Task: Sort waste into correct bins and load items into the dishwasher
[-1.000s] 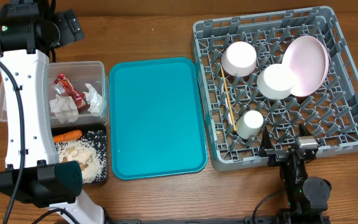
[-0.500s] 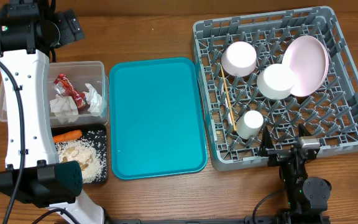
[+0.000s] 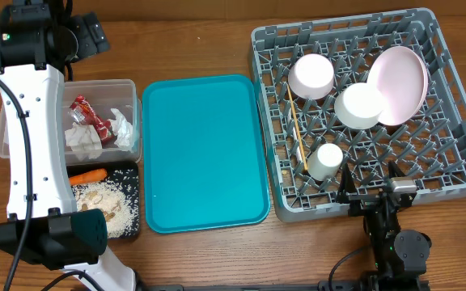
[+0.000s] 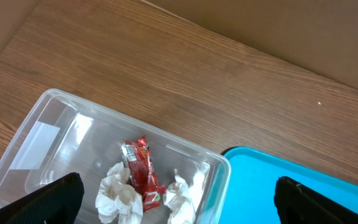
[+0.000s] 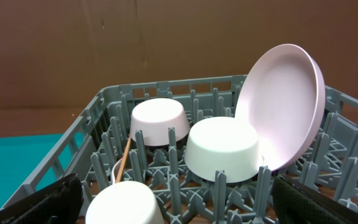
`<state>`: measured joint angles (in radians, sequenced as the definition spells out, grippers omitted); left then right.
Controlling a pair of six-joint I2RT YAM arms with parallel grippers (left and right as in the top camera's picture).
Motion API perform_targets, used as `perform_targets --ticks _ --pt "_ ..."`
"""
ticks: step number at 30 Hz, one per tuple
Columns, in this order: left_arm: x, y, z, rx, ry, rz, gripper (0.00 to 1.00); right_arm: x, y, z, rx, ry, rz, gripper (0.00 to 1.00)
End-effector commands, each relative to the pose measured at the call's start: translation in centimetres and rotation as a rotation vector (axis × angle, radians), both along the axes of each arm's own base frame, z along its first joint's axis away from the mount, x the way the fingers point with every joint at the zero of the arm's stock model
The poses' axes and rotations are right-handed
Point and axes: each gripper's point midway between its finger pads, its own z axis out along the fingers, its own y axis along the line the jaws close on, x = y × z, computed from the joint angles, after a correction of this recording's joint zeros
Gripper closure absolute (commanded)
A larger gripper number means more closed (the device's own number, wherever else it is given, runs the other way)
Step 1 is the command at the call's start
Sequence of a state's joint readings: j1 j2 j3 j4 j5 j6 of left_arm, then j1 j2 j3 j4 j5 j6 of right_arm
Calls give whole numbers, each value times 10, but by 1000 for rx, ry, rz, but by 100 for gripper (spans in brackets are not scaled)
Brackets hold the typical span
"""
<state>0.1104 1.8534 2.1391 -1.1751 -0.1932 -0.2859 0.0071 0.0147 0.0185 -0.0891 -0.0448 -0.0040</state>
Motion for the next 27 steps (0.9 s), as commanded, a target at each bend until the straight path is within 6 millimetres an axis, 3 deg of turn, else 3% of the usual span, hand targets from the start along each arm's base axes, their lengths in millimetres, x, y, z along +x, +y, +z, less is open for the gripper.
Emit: perform_targets --ticks 1,12,15,22,26,27 --pt "-1 -2 15 -7 -42 2 0 0 -1 -1 4 -9 -2 0" --pt "0 -2 13 -10 -36 -1 0 0 -1 -1 5 -9 -2 0" --pt "-5 -3 23 -7 -60 -1 0 0 -1 -1 4 -9 -2 0" --pt "-41 -7 85 9 -204 -2 0 0 -1 -1 4 -9 -2 0" --pt "-70 -10 124 20 -304 -3 0 0 -1 -1 4 -9 -2 0" --pt "-86 -12 142 25 -354 -3 0 0 -1 -1 4 -9 -2 0"
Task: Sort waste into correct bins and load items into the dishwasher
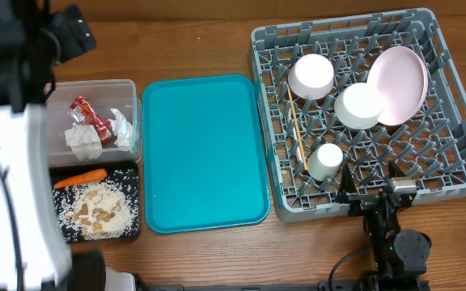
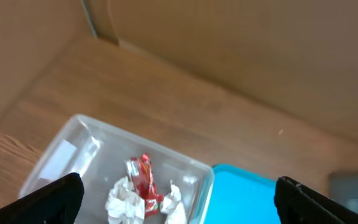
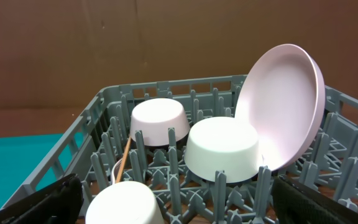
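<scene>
The clear waste bin [image 1: 128, 85] holds a red wrapper [image 1: 86, 114] and crumpled white tissue [image 1: 79, 139]. Below it, the black bin [image 1: 134, 170] holds rice scraps and a carrot [image 1: 80, 176]. The grey dishwasher rack [image 1: 264, 121] carries two white bowls [image 1: 311, 75], a pink plate [image 1: 403, 81], a white cup [image 1: 327, 160] and a chopstick [image 1: 297, 129]. My left gripper [image 2: 179, 205] is open and empty, high above the clear bin [image 2: 61, 155] and the wrapper [image 2: 143, 180]. At the rack's near edge my right gripper [image 3: 179, 202] stands open, close to the cup [image 3: 120, 202].
A bare teal tray [image 1: 205, 153] lies between the bins and the rack. My left arm [image 1: 6, 162], blurred, runs down the left edge of the table. A brown cardboard wall [image 2: 229, 56] stands behind the table.
My left gripper is now higher and farther back from the clear bin, which looks smaller in its view. The left arm sits farther left, uncovering the black bin. The right arm has not moved.
</scene>
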`<state>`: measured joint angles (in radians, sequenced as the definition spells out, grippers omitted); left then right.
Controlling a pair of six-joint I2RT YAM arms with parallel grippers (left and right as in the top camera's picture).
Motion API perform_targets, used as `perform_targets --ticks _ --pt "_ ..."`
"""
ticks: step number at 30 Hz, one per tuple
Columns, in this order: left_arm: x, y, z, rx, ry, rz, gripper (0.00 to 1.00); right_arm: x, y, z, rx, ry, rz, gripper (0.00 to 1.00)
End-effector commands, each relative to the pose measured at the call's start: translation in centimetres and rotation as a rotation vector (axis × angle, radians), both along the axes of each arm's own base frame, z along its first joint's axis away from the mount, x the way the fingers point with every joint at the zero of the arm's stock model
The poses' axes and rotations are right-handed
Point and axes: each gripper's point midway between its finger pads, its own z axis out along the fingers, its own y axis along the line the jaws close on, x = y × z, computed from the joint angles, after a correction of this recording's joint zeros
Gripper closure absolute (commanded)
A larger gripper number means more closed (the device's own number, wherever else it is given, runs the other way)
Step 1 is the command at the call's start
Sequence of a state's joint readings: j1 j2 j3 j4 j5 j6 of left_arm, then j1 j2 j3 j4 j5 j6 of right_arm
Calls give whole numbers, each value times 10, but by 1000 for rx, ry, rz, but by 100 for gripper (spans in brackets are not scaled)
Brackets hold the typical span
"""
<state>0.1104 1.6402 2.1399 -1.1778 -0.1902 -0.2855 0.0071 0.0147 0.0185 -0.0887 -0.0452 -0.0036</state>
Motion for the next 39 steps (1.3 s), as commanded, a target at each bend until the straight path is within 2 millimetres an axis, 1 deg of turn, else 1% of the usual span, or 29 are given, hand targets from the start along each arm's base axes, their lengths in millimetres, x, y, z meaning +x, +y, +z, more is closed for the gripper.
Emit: perform_targets --ticks 1,6,11,16,18,20,22,23,27,30,33,39 --pt "-43 -7 60 6 -164 -2 0 0 -1 -1 4 -9 -2 0" --pt "-81 -11 95 18 -268 -3 0 0 -1 -1 4 -8 -3 0" --pt "-117 -15 121 28 -358 -3 0 0 -1 -1 4 -9 -3 0" --pt "-141 -17 136 34 -415 -3 0 0 -1 -1 4 -9 -2 0" --pt "-150 -18 138 35 -427 -3 0 0 -1 -1 4 -9 -3 0" --pt "-158 -19 135 36 -428 -3 0 0 -1 -1 4 -9 -2 0" --pt "-165 -20 126 34 -413 -3 0 0 -1 -1 4 -8 -2 0" --pt "-169 -20 113 31 -388 -3 0 0 -1 -1 4 -8 -2 0" --pt "-177 -20 81 28 -317 3 0 0 -1 -1 4 -8 -2 0" --pt "-186 -21 47 19 -222 2 0 0 -1 -1 4 -8 -2 0" --pt "-201 -22 10 8 -111 2 0 0 -1 -1 4 -9 -2 0" --pt "-213 -25 -39 -6 -25 1 0 0 -1 -1 4 -8 -3 0"
